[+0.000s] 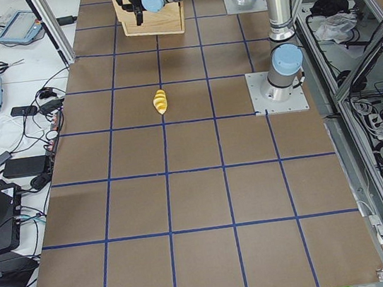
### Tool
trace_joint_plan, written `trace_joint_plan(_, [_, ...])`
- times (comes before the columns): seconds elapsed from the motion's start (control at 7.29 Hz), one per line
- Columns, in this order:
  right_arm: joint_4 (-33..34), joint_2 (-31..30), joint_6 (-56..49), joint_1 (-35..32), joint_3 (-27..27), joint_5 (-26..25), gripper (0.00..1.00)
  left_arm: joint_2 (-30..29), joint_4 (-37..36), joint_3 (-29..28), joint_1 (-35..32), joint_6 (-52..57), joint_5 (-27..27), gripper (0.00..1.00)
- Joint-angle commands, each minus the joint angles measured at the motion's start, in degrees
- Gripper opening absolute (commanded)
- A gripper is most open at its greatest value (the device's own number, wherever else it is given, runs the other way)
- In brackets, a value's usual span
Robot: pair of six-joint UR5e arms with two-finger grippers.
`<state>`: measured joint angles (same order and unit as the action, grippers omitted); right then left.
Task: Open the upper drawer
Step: 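Pull the drawer handle with the left gripper away from the cabinet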
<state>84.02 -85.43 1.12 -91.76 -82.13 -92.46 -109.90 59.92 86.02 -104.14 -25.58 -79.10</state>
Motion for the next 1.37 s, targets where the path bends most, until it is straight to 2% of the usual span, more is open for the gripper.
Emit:
trace_joint_plan(0.0, [0.0,0.0,0.0,0.0,0.0,0.0,1.0,0.0,0.3,-0.1,0.5,0.6,0.0,1.0])
trace_joint_plan(0.41, [0.0,0.0,0.0,0.0,0.0,0.0,1.0,0.5,1.3,-0.1,3.0,3.3,0.2,1.0])
trace_joint_plan(1.23, [0.0,0.0,0.0,0.1,0.0,0.0,1.0,1.1,2.8,-0.1,3.3,4.7,0.1,1.0])
